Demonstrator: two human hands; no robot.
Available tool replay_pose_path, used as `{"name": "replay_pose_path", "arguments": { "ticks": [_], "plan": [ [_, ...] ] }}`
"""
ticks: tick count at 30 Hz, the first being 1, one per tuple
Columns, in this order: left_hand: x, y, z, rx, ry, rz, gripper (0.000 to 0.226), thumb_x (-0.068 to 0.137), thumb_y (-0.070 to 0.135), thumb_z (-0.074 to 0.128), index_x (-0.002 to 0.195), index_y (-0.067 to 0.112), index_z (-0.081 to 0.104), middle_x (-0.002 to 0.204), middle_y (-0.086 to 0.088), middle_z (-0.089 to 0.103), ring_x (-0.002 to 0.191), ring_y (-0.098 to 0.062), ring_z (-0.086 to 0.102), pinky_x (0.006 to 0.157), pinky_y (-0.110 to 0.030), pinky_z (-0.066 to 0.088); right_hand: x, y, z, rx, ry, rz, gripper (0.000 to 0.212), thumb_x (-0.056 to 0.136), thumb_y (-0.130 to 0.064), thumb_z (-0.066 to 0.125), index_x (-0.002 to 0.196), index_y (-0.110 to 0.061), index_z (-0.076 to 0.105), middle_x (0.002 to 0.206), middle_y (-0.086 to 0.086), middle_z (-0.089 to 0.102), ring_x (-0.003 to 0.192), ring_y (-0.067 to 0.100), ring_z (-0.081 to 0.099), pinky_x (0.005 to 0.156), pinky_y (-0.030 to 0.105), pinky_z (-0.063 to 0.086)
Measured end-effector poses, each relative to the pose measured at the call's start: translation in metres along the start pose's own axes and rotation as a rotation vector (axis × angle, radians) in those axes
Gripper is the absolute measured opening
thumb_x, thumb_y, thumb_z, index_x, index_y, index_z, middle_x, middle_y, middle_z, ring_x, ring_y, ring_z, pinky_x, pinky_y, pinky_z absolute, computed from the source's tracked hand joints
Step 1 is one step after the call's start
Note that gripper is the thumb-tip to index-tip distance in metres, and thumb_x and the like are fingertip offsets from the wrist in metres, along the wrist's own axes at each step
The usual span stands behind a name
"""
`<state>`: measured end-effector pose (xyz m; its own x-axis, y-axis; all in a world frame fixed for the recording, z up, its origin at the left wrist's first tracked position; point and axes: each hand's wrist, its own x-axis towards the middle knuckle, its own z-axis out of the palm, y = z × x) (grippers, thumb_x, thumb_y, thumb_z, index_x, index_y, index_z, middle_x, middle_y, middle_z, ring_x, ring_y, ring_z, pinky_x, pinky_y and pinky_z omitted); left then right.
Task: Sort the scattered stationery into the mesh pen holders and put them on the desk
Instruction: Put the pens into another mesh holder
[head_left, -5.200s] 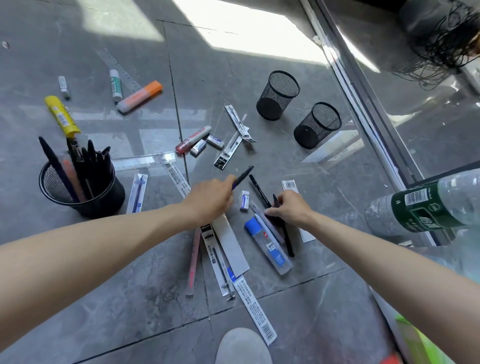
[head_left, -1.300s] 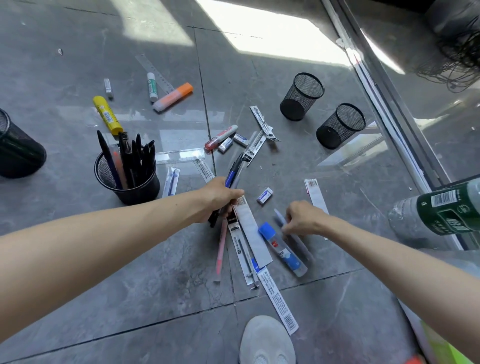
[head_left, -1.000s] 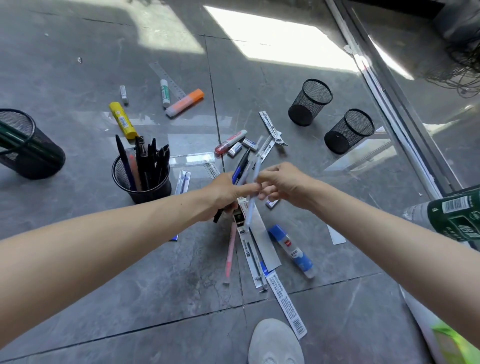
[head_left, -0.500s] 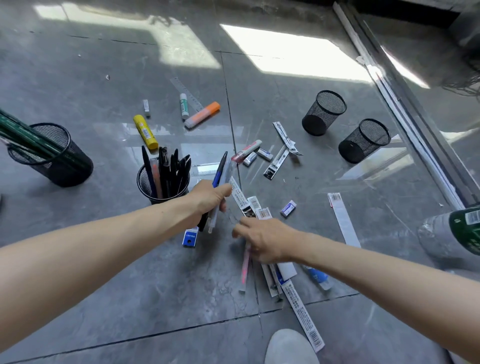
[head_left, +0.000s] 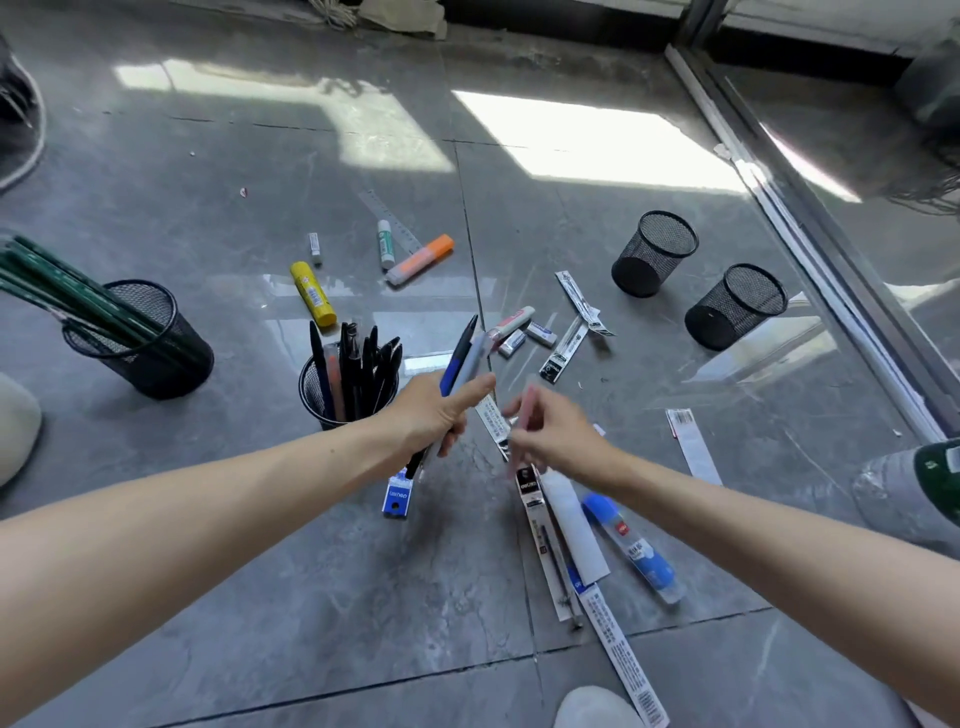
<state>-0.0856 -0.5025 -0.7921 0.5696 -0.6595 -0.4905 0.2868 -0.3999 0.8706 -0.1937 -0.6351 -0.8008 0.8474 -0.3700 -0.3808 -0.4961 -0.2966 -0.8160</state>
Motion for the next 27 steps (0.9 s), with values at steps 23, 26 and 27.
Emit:
{"name": "replay_pose_path", "arguments": {
  "ticks": [23, 26, 27],
  "plan": [
    [-0.048, 0.071, -0.083, 0.276, 0.052, 0.348, 0.026, 0.094, 0.011, 0.051, 0.071, 0.016, 0.060, 0.053, -0.018, 0.054, 0.050, -0.016, 0.051, 0.051, -0.020, 0.041, 0.025, -0.169, 0.021, 0.053, -0.209, -0.216, 0.043, 0.092, -0.034, 0.058, 0.055, -0.014, 0.047, 0.044, -0.002, 0.035, 0.037, 0.007, 0.027, 0.037, 0.014, 0.020],
    [-0.044, 0.064, -0.090, 0.325, 0.147, 0.366, 0.029, 0.093, 0.008, 0.051, 0.065, 0.016, 0.056, 0.048, 0.003, 0.060, 0.053, -0.001, 0.054, 0.052, -0.008, 0.037, 0.035, -0.175, 0.036, -0.001, -0.180, -0.338, 0.037, 0.091, -0.025, 0.061, 0.061, -0.007, 0.050, 0.043, -0.005, 0.038, 0.039, 0.006, 0.030, 0.037, 0.015, 0.023],
    [-0.039, 0.061, -0.093, 0.381, 0.197, 0.376, 0.023, 0.090, 0.016, 0.055, 0.067, 0.016, 0.056, 0.050, 0.007, 0.061, 0.056, 0.002, 0.055, 0.054, -0.009, 0.039, 0.038, -0.175, 0.039, -0.033, -0.168, -0.380, 0.037, 0.092, -0.021, 0.061, 0.060, -0.008, 0.048, 0.039, -0.011, 0.039, 0.035, 0.003, 0.033, 0.038, 0.012, 0.025]
  ]
}}
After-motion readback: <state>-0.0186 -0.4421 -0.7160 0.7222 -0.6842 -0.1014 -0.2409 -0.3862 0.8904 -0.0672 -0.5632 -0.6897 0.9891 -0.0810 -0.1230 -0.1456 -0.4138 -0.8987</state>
